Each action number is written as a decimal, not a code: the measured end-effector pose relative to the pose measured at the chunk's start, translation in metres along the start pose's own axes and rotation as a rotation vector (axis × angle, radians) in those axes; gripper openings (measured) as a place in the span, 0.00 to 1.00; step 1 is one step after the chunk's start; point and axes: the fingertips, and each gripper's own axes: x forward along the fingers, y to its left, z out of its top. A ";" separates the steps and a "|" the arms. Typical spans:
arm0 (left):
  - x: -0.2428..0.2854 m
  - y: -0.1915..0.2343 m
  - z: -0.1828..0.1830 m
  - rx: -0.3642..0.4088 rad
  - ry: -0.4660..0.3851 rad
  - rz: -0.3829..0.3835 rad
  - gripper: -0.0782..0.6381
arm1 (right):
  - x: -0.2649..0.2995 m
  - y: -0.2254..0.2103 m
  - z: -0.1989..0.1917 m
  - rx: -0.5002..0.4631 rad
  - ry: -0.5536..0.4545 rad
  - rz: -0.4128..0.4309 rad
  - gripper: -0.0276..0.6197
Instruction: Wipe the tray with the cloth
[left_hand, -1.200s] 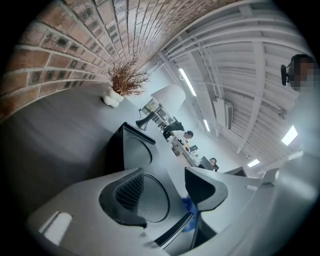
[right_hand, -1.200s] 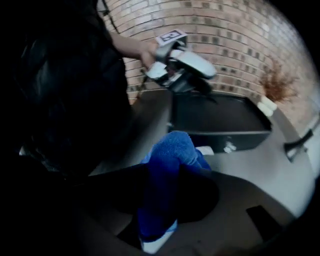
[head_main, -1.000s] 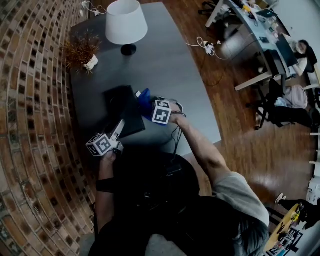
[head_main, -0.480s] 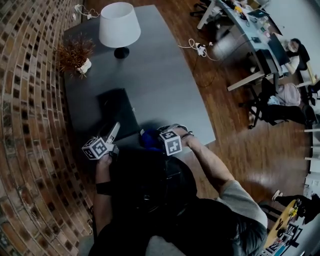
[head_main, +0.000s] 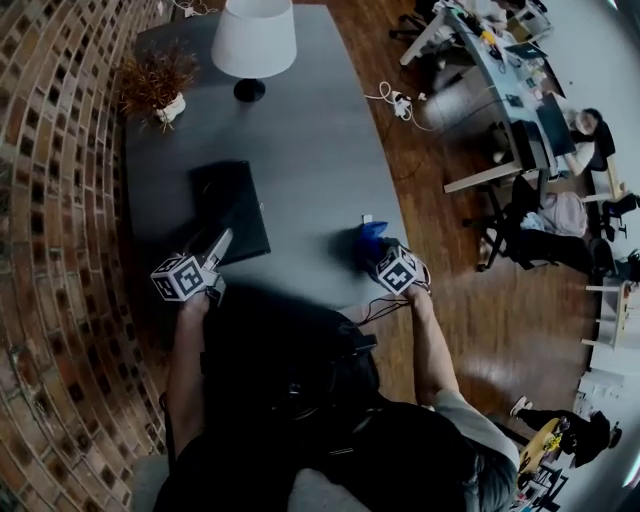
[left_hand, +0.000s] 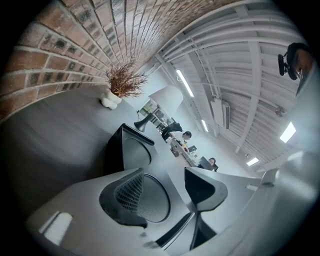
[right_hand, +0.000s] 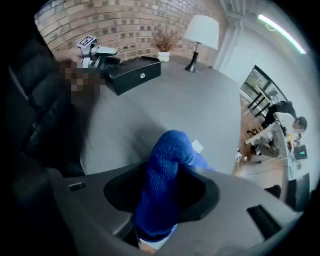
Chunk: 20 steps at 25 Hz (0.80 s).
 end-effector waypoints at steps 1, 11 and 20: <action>0.000 0.001 0.001 -0.001 -0.001 -0.001 0.46 | 0.009 0.010 -0.003 -0.038 0.018 -0.003 0.34; 0.004 0.001 0.001 0.010 -0.002 -0.022 0.46 | -0.097 -0.039 0.054 -0.058 -0.095 -0.090 0.48; 0.002 0.001 0.001 0.024 0.000 -0.008 0.45 | 0.020 0.043 0.248 -0.498 -0.240 0.018 0.38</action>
